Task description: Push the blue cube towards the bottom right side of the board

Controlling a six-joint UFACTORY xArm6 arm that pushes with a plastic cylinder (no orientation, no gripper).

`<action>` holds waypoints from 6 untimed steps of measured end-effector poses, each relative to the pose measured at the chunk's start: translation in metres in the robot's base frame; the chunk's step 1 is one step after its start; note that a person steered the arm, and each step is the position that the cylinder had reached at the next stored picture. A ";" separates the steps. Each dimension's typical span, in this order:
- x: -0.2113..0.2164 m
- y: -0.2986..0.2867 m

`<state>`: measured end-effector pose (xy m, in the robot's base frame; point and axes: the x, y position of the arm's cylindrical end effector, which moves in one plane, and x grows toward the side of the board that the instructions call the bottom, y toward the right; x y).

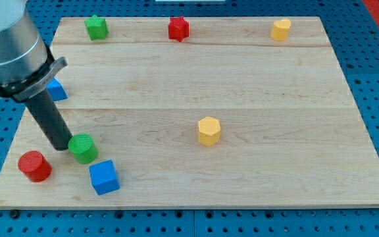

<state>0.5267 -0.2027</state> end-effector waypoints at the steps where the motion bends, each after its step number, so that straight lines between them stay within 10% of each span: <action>1: 0.024 0.002; 6: 0.052 0.217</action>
<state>0.5787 0.0144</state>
